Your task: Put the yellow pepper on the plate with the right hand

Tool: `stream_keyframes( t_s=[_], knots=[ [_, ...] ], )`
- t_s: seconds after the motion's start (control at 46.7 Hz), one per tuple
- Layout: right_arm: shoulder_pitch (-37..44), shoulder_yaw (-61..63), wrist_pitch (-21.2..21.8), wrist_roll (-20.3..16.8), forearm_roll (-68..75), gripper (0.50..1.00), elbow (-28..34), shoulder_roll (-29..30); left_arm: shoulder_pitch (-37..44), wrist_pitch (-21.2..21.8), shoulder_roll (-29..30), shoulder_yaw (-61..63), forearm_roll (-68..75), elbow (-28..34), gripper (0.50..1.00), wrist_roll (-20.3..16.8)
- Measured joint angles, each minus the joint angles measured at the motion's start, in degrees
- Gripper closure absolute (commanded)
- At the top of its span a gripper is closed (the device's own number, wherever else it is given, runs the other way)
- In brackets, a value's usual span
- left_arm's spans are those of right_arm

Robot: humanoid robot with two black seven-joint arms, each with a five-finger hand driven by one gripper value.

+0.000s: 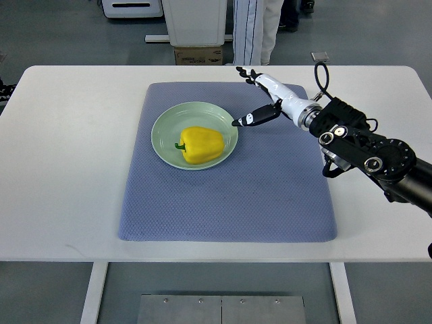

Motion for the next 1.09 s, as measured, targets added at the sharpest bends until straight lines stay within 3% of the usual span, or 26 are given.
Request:
stream_keyframes(
  t_s=[0.321,0.535,0.771,1.092],
  knots=[
    [-3.64,7.83,0.02,0.06,8.89,0.513,-0.31,-5.06,-0.01,-0.01,0.0,0.0,0.0,-0.01,0.5,0.01],
    [-4.36,10.18,-1.07,-0.03,19.14,0.511,-4.55,-5.23,-0.01,0.0,0.0,0.0,0.0,0.01,0.5,0.01],
    [-5.71,10.79,-2.42,0.22,28.26,0.511,-5.16,-5.85,0.0,0.0,0.0,0.0,0.0,0.01,0.5,0.01],
    [-10.84,24.89,-2.53,-0.21,28.98,0.502,-5.03,-5.22,-0.01,0.01,0.0,0.0,0.01,0.01,0.5,0.01]
  ],
)
